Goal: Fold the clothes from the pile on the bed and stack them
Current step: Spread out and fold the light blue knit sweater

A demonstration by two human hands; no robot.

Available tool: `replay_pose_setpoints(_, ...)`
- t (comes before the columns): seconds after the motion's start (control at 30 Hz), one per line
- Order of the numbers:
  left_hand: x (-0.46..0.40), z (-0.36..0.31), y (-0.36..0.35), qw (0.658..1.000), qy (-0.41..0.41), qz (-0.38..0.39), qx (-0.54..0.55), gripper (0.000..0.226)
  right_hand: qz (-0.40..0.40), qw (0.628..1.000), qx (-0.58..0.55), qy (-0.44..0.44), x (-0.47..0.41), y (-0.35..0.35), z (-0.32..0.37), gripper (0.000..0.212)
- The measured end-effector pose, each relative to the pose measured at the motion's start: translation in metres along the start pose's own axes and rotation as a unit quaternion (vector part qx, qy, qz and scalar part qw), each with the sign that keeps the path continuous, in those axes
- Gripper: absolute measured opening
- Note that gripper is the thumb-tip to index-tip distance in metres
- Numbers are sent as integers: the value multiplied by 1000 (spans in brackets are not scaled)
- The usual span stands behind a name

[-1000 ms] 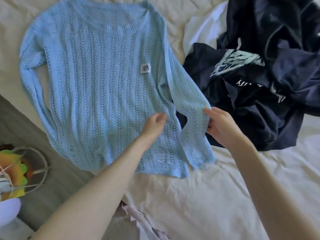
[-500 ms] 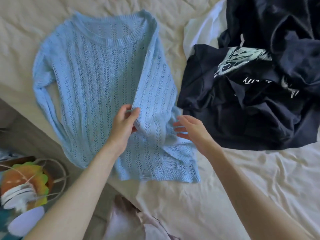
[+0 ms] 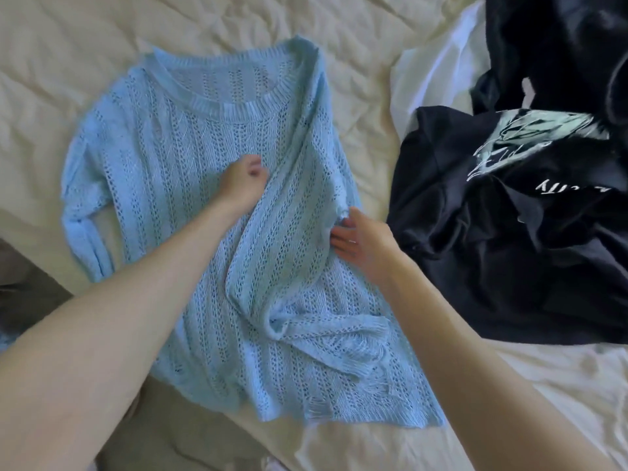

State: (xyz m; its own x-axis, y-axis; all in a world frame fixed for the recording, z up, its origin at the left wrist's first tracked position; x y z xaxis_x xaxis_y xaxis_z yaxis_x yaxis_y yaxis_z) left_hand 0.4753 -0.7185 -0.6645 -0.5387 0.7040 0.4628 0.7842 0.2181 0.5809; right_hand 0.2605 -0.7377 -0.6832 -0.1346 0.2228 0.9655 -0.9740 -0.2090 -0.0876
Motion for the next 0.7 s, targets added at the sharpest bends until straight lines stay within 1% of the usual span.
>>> replay_pose_setpoints(0.07,-24,-20,-13,999,-19,22,14,44,20,999,-26,-29,-4,-12,5,31)
replay_pose_setpoints(0.1,-34,-27,-19,999,-23,34,20,46,14,998,-51,-32,-6,-14,9,30)
replay_pose_setpoints(0.17,-52,-39,-28,998,-18,52,29,48,-6,989,-144,-23,-8,-15,20,21)
replay_pose_setpoints(0.2,-58,-42,-31,998,-8,52,35,49,-13,980,-196,-21,-9,-15,25,16)
replay_pose_setpoints(0.23,-65,-45,-33,998,2,53,41,49,-18,973,-230,-18,-9,-14,30,18)
replay_pose_setpoints(0.33,-82,-52,-38,996,45,72,29,44,-45,960,-276,-19,-11,-6,40,31)
replay_pose_setpoints(0.37,-86,-55,-38,995,62,72,21,42,-57,955,-290,-23,-11,-2,43,30)
replay_pose_setpoints(0.4,-90,-59,-38,995,64,71,14,35,-75,951,-300,-24,-11,4,47,24)
replay_pose_setpoints(0.43,-95,-64,-37,997,51,66,4,18,-95,948,-302,-19,-10,12,51,18)
replay_pose_setpoints(0.47,-98,-75,-37,998,26,56,-4,5,-105,947,-302,-12,-9,19,56,15)
replay_pose_setpoints(0.5,-102,-87,-37,999,-9,43,-11,12,-100,946,-307,-2,-8,24,61,15)
replay_pose_setpoints(0.57,-113,-118,-42,996,-89,12,18,6,-67,938,-341,22,-8,29,70,17)
replay_pose_setpoints(0.6,-118,-133,-45,991,-123,-7,51,16,-56,930,-360,38,-9,32,73,17)
replay_pose_setpoints(0.63,-123,-149,-47,984,-152,-26,88,19,-49,924,-376,54,-9,34,76,17)
replay_pose_setpoints(0.7,-132,-164,-57,975,-159,-45,146,16,-37,921,-379,83,-9,37,79,18)
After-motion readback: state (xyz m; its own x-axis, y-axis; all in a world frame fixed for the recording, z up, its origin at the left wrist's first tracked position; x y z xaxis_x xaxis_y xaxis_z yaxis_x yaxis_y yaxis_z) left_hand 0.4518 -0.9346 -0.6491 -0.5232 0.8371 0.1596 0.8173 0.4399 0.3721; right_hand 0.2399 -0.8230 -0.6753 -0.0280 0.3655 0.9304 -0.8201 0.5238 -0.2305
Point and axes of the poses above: each hand's wrist, its own x-axis away from the middle knuckle, its own y-axis out of the back of the hand, z = x × y, the point moved 6 cm from there along -x, towards the middle knuckle, and after that the axes turned 8 degrees about -y, right-handed, at the moved point
